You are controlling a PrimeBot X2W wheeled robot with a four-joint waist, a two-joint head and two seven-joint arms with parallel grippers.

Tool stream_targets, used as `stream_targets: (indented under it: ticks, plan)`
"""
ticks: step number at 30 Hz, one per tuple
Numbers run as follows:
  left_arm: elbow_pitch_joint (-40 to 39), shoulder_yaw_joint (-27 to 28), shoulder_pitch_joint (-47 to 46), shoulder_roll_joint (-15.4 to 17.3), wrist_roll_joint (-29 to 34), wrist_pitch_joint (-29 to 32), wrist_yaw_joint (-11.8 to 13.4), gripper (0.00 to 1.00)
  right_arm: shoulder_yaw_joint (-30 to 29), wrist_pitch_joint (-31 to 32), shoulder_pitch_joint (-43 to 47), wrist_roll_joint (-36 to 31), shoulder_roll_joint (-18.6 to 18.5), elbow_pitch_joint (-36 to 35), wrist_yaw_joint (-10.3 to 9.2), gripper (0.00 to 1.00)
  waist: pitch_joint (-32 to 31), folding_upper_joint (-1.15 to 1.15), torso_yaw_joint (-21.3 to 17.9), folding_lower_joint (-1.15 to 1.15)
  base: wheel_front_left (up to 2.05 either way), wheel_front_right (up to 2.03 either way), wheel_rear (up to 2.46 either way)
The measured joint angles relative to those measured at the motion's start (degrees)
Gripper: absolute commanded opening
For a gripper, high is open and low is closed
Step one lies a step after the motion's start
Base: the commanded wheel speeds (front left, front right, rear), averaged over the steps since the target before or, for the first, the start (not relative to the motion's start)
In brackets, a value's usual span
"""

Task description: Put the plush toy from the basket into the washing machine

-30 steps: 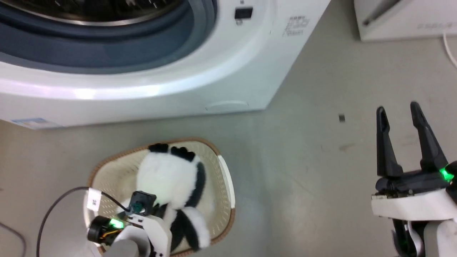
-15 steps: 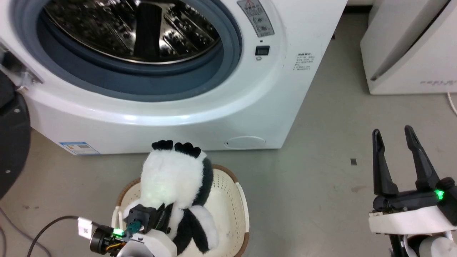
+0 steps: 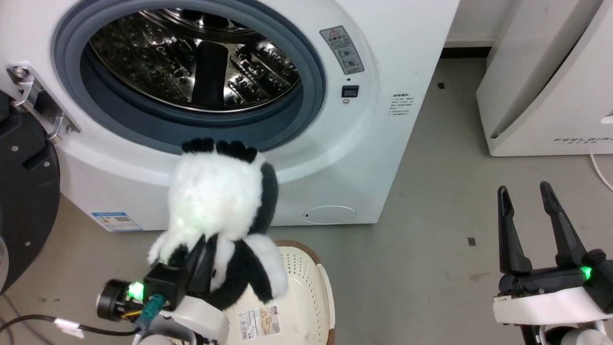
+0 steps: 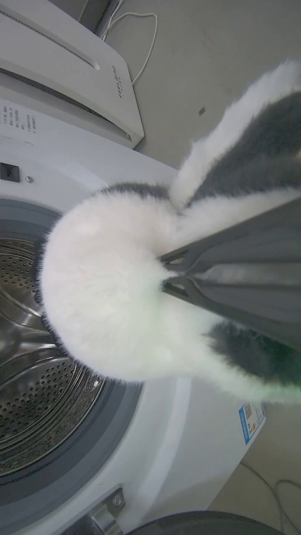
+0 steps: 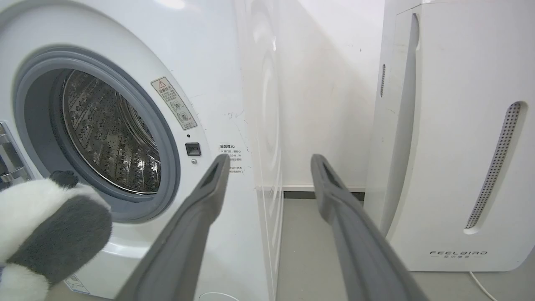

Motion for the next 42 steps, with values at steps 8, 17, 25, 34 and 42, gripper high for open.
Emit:
stream_targets:
  ticks: [8,17,25,34,42]
  plan:
    - [-6.8,3.3,-0.6,0.2,1.5,0.0,-0.3,0.0,0.9,0.0,0.1,0.1,0.0,-1.7,0.0,1.0,1.0,0.0,-1.6,0.0,0.0,0.0,0.0]
    - [-6.2,6.3,-11.6,3.6,1.0,0.1,-2.4,0.0,1.2,0.0,-1.9,0.7,0.0,-4.1,0.0,1.0,6.4,0.0,-4.2,0.01,0.0,0.0,0.0]
    - [-1.8,7.1,-29.6,9.8,-0.1,7.7,-4.9,0.0,1.2,0.0,-5.2,1.5,0.0,-5.8,0.0,1.0,14.6,0.0,-6.5,0.01,0.0,0.0,0.0]
    - [7.3,3.4,-52.1,19.8,-2.1,16.5,-6.1,0.0,0.5,0.0,-8.5,4.7,0.0,-6.5,0.0,1.0,25.1,0.0,-9.8,0.01,0.0,0.0,0.0]
    - [17.6,-4.8,-65.8,24.6,-7.3,23.5,-6.2,0.0,0.9,0.0,-10.0,7.3,0.0,-6.4,0.0,1.0,32.0,0.0,-12.8,0.02,0.0,0.0,0.0]
